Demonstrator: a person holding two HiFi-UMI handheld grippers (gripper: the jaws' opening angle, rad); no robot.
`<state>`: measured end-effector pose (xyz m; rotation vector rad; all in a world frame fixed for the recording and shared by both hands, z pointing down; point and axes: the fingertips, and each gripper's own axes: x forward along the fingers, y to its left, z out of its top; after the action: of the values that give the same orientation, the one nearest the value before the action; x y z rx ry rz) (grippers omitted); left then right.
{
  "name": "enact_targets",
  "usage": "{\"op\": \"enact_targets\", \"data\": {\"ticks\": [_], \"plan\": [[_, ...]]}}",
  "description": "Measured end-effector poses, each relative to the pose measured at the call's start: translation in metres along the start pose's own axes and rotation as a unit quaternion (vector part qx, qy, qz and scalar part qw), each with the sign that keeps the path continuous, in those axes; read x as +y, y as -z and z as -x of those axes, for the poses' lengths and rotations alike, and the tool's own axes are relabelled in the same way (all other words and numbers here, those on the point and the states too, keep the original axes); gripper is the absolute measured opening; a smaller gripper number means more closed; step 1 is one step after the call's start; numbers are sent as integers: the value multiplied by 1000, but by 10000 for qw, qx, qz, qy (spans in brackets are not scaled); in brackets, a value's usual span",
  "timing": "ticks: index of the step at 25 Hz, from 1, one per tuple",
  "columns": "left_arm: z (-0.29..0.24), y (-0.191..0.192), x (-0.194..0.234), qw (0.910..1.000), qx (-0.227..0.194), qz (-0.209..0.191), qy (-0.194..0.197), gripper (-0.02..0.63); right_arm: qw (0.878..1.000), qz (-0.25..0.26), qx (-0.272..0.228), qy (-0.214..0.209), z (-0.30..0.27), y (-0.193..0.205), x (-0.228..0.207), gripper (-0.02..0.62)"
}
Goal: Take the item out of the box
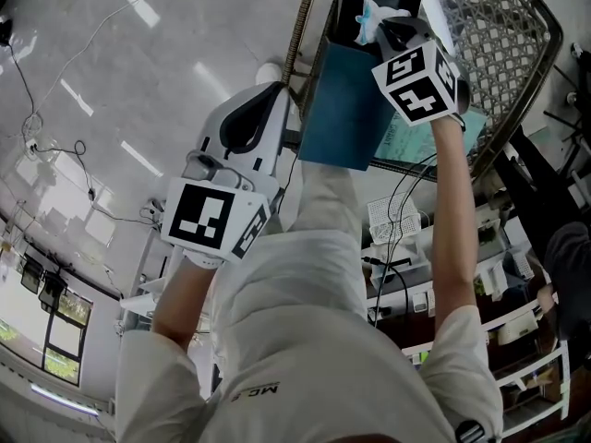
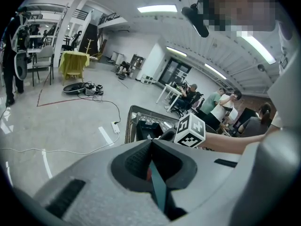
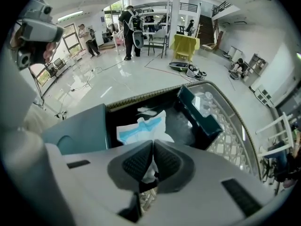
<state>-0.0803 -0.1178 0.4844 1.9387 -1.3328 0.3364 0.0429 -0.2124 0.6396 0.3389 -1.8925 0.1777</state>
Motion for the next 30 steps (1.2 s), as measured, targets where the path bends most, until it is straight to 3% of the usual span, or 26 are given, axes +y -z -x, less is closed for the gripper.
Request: {"op": "enact_targets", "data": {"ticks": [9,15,22,30], "plan": [[10,-11,-8,9997,-133,-176,79,23,9963,-505,-568,390,29,-12,-7,18],[28,-27,-22,9991,-288,-303,123,23,9829,-1158,-1149,851,80,-17,-13,18],[49,-46,-44,9969,-391,-559,396,23,9620,-1683,-1666,1360,160,-25,-5,18],[86,-72,-71,9930,-591,-872,543,23,9207,-2292,-2339,2123,270,-28,19,18]]}}
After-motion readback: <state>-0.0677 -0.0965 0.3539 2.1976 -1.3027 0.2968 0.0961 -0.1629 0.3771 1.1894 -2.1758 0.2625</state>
